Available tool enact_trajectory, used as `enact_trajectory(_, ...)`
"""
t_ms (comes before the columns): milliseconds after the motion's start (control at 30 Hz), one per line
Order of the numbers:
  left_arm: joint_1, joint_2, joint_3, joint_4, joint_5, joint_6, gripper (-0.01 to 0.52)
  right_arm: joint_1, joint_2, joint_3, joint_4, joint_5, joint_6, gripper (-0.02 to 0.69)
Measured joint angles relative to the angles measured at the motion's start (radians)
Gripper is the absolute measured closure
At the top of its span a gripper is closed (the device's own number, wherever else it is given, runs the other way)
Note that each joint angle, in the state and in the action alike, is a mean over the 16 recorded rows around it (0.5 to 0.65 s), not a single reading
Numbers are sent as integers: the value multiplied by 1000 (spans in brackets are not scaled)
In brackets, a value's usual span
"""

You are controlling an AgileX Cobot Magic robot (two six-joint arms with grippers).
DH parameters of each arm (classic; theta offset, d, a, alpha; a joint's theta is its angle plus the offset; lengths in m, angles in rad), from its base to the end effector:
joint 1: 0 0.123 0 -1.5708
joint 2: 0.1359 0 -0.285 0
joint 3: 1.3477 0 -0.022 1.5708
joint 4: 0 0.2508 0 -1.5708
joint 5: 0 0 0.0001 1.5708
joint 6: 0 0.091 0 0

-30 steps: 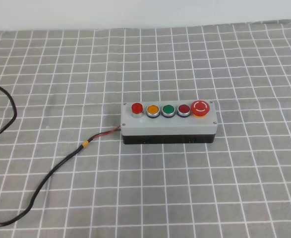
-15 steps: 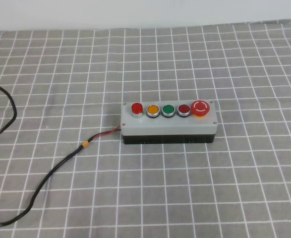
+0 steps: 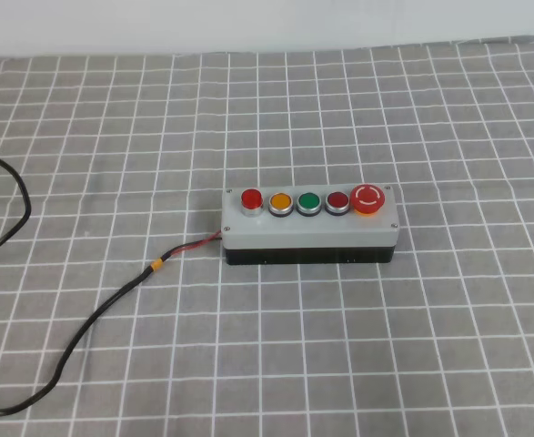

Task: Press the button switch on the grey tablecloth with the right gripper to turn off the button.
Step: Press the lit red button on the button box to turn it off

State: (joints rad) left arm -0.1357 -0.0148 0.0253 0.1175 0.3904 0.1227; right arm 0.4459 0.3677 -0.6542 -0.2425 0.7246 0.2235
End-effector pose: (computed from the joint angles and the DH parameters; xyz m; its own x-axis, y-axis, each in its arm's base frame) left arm 0.0520 -0.0030 0.1706 -0.2740 0.2687 -0.9234 0.1602 0.9595 0.2316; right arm 0.0609 0.0131 0.3428 -0.3091 -0.1036 -0.9454 -0.2780 0.9605 -0.0144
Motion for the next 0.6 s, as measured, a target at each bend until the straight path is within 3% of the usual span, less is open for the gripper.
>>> enact_trajectory(300, 0, 0, 0, 0, 0, 0, 517, -243, -188, 276, 8, -315, 0, 681)
enact_trajectory(600, 0, 0, 0, 0, 0, 0, 517, -367, -334, 580, 83, -534, 0, 681)
